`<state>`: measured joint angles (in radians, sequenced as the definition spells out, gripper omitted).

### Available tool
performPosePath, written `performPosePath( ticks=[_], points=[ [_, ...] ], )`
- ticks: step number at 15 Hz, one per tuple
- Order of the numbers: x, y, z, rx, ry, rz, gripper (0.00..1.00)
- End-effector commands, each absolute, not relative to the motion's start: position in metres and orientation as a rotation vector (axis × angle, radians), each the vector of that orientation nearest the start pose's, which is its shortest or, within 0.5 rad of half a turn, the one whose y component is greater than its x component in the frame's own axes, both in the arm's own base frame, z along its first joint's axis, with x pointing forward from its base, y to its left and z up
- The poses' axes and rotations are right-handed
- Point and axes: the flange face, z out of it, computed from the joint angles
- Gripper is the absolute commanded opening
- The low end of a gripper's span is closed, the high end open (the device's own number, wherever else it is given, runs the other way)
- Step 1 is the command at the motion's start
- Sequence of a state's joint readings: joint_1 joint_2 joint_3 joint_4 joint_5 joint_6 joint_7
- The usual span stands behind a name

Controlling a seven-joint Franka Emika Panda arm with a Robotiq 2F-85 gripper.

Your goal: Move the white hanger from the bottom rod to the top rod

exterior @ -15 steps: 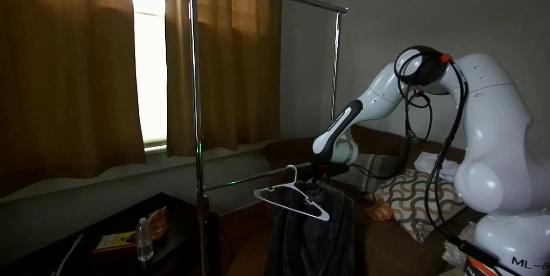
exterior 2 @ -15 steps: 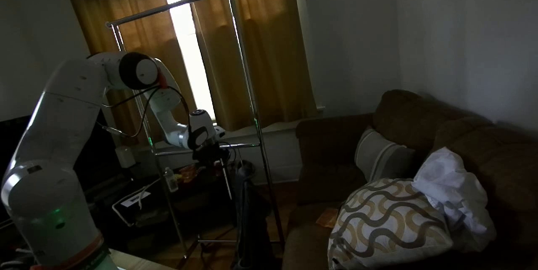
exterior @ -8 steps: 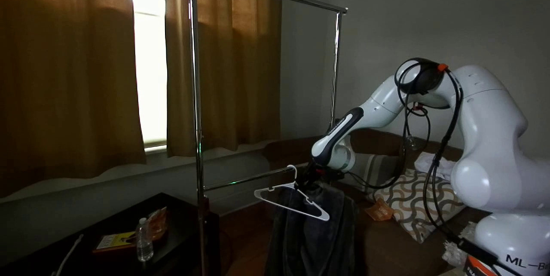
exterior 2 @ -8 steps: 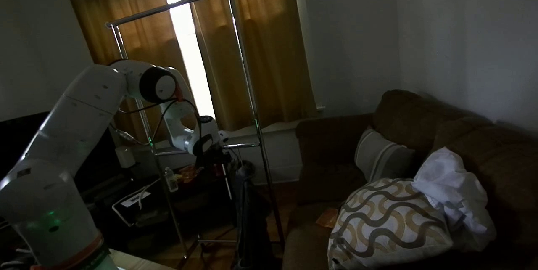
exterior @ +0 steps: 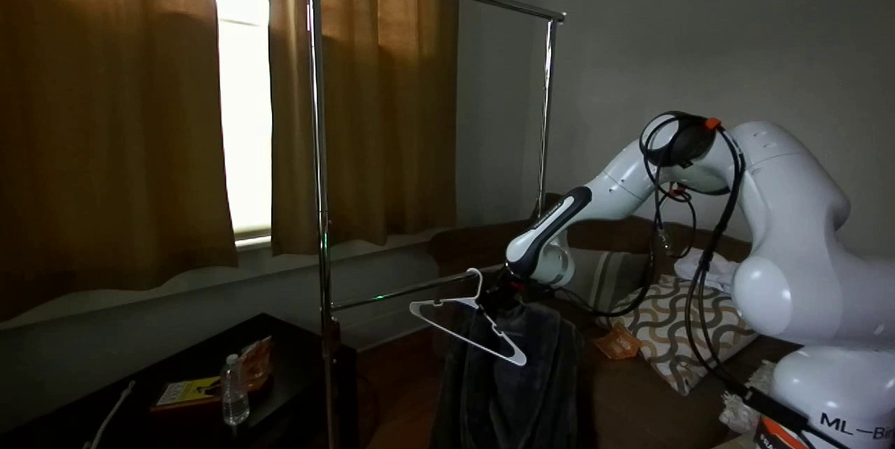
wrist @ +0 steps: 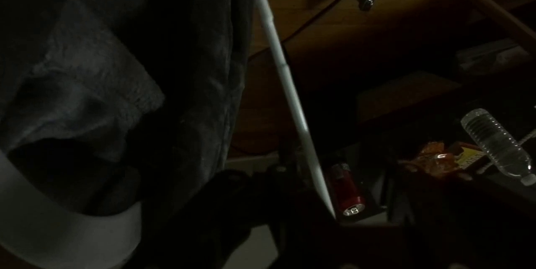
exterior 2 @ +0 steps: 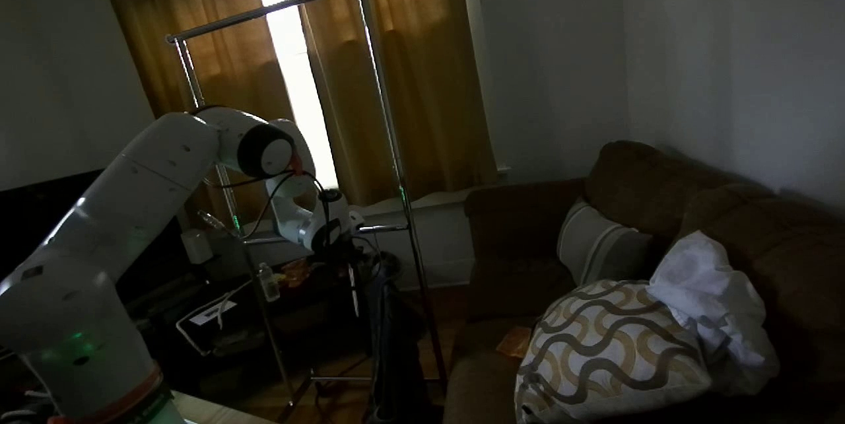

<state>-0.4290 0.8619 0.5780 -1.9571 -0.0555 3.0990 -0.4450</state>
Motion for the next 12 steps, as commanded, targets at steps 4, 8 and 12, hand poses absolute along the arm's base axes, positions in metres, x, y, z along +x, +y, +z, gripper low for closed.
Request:
performPosePath(
  ticks=[4, 8, 12],
  points=[
    [0.642, 0.074, 0.126, -2.662, -0.544, -0.682, 0.47],
    [0.651, 0.083, 0.121, -2.639, -0.562, -0.716, 0.67],
    [0.658, 0.082, 0.118, -2.649, -0.559, -0.728, 0.44]
  ],
)
